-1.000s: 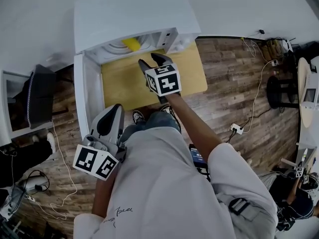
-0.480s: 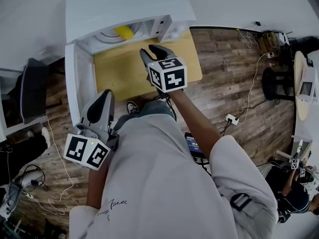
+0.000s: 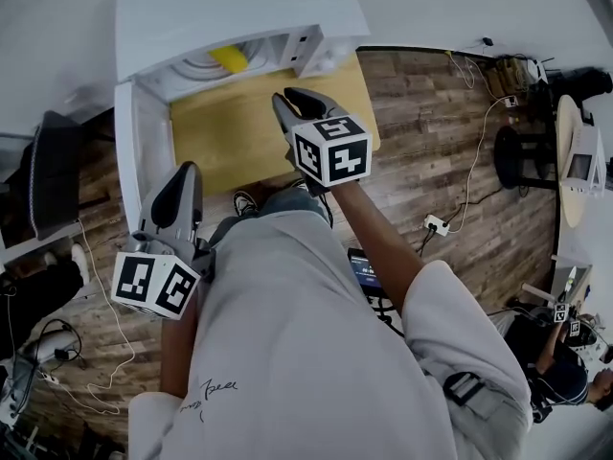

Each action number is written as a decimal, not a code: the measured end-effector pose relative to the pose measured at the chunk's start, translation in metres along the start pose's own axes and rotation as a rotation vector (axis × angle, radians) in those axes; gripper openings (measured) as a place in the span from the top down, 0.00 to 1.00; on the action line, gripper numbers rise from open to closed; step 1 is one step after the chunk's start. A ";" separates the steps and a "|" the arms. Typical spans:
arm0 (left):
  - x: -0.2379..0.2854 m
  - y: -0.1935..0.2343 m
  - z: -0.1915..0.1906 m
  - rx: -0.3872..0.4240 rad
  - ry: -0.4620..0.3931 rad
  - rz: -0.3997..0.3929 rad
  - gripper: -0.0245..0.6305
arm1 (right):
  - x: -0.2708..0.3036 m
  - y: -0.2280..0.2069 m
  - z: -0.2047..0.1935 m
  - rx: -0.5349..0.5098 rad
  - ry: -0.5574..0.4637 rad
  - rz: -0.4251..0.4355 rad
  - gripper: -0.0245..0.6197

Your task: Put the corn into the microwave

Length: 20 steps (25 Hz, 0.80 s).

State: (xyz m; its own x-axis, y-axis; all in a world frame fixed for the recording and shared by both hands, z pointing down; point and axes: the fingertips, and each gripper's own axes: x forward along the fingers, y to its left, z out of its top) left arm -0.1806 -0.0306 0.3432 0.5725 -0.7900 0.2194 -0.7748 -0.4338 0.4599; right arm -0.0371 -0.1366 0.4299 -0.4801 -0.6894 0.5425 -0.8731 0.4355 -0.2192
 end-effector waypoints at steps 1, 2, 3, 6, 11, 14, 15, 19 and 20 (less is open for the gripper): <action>0.000 0.001 0.001 0.002 -0.002 0.003 0.98 | -0.003 0.001 0.000 0.006 -0.004 0.001 0.83; 0.001 0.002 0.002 0.002 -0.003 0.005 0.98 | -0.005 0.002 0.000 0.013 -0.007 0.001 0.84; 0.003 0.003 0.003 0.003 -0.003 0.007 0.98 | -0.007 0.002 0.000 0.020 -0.011 0.001 0.85; 0.007 0.009 0.005 0.031 0.004 0.021 0.98 | -0.012 0.003 0.001 0.040 -0.022 -0.001 0.87; 0.010 0.019 0.006 0.044 0.014 0.045 0.98 | -0.029 0.005 0.003 0.066 -0.041 -0.005 0.90; 0.015 0.025 0.005 0.032 0.018 0.058 0.98 | -0.040 0.003 0.004 0.080 -0.050 -0.010 0.91; 0.016 0.026 0.005 0.029 0.020 0.060 0.98 | -0.044 0.002 0.005 0.084 -0.052 -0.012 0.93; 0.019 0.031 0.003 0.024 0.035 0.071 0.98 | -0.056 0.001 0.004 0.092 -0.055 -0.016 0.94; 0.020 0.032 0.001 0.023 0.039 0.076 0.98 | -0.058 0.001 0.004 0.094 -0.054 -0.015 0.94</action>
State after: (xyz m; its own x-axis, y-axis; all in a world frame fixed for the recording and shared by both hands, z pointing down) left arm -0.1947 -0.0606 0.3612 0.5218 -0.8034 0.2867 -0.8220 -0.3836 0.4209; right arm -0.0100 -0.0986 0.3951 -0.4688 -0.7268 0.5020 -0.8830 0.3707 -0.2879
